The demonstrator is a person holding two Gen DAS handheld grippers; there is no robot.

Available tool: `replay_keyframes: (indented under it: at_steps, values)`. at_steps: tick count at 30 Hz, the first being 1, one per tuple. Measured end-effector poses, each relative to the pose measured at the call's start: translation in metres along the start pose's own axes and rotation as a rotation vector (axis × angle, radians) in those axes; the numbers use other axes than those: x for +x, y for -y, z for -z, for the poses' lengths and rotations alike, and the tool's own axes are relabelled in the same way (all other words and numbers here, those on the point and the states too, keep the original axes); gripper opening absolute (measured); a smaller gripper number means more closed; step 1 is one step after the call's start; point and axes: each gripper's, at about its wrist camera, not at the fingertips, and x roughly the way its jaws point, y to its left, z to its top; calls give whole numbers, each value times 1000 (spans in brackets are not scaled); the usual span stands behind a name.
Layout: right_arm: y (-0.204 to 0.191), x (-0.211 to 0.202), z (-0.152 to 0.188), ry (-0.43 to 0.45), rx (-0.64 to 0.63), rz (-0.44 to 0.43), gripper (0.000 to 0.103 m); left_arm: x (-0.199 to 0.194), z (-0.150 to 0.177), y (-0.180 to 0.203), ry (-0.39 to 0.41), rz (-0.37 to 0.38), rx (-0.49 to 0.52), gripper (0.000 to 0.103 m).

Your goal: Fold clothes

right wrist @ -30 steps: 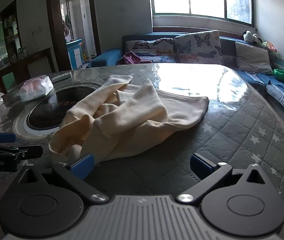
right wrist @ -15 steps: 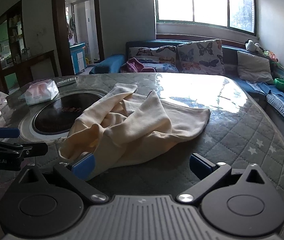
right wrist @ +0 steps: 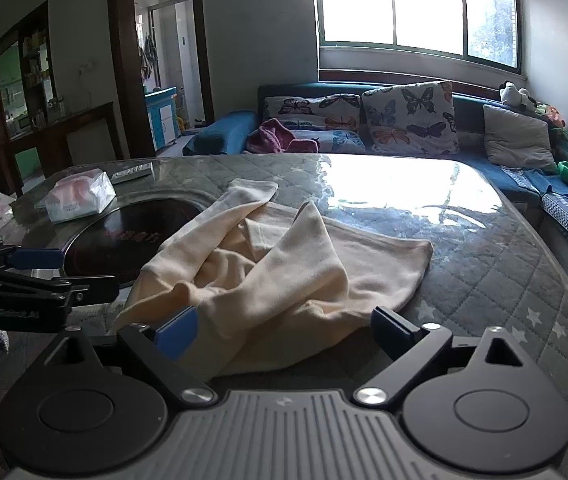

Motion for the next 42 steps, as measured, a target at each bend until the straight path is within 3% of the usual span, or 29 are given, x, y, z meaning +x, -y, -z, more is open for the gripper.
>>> replay_keyframes:
  at_steps: [10,23,25,27,28,30,32,33,36,42]
  values:
    - [17,37,-26,-29,4,-11,84,46,-28,7,-20,2,56,84]
    - [43,118,-70,-108,4,-45,67,111,-55,17,-71,16,142,77]
    - [44,130,-71,-129,1,-60,64,119,-56,17,-87,23,147,69]
    - [46,143,-71,-156,2,-72,55,127,-56,15,-113,33,145,51]
    - [47,147,-70,-168,1,-72,54,130,-55,14,-122,39,143,46]
    - [48,153,-68,-182,2,-76,41,132,-53,11,-136,60,138,23]
    - [50,155,-66,-189,6,-90,29,131,-51,8,-137,72,129,12]
    - [50,154,-65,-188,7,-90,20,130,-50,7,-133,73,122,9]
    - [53,147,-63,-176,9,-80,11,122,-49,3,-113,78,107,4]
    - [55,109,-62,-89,2,-29,8,98,-48,-9,-63,70,57,2]
